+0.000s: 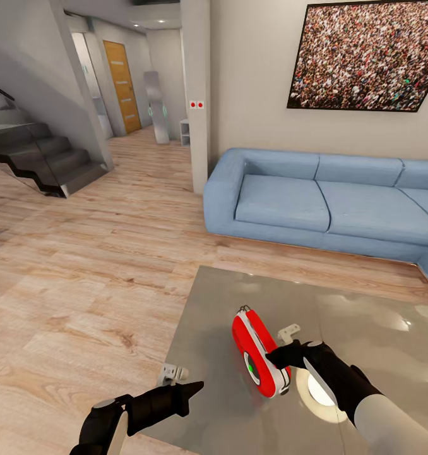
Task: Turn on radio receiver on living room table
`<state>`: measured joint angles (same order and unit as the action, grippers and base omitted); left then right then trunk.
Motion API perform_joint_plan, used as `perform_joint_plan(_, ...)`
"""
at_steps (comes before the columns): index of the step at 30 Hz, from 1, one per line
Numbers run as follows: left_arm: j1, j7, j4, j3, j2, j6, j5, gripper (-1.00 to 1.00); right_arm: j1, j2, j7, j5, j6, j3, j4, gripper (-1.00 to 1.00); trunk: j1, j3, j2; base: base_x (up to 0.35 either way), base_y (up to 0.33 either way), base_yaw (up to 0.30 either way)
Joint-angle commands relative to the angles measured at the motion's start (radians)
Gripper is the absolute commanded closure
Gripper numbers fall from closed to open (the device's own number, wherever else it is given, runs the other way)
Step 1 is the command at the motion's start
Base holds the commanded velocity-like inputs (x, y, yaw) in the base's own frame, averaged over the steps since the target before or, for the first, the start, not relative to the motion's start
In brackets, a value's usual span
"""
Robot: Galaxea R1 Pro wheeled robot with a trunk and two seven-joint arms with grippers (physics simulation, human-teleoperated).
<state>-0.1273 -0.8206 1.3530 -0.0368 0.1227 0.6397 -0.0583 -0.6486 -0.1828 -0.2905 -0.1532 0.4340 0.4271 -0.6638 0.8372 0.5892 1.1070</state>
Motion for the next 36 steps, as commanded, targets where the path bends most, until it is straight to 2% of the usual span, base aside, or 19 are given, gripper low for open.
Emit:
perform_joint_plan(1, 0.0, 0.0, 0.0, 0.0, 0.0, 0.0, 0.0, 1.0, 0.0, 0.0, 0.0, -0.003, 0.0, 0.0, 0.0, 1.0, 0.0, 0.0, 0.0, 0.0, 0.0, 0.0)
perform_joint_plan(11, 0.0, 0.0, 0.0, 0.0, 0.0, 0.0, 0.0, 1.0, 0.0, 0.0, 0.005, -0.003, -0.034, -0.002, 0.011, 1.0, 0.0, 0.0, 0.0, 0.0, 0.0, 0.0)
perform_joint_plan(18, 0.0, 0.0, 0.0, 0.0, 0.0, 0.0, 0.0, 1.0, 0.0, 0.002, 0.004, -0.003, -0.084, 0.002, 0.106, 1.0, 0.0, 0.0, 0.0, 0.0, 0.0, 0.0)
perform_joint_plan(36, 0.0, 0.001, 0.0, 0.0, 0.0, 0.0, 0.0, 1.0, 0.0, 0.002, 0.003, -0.004, -0.092, 0.002, 0.119, 1.0, 0.0, 0.0, 0.0, 0.0, 0.0, 0.0)
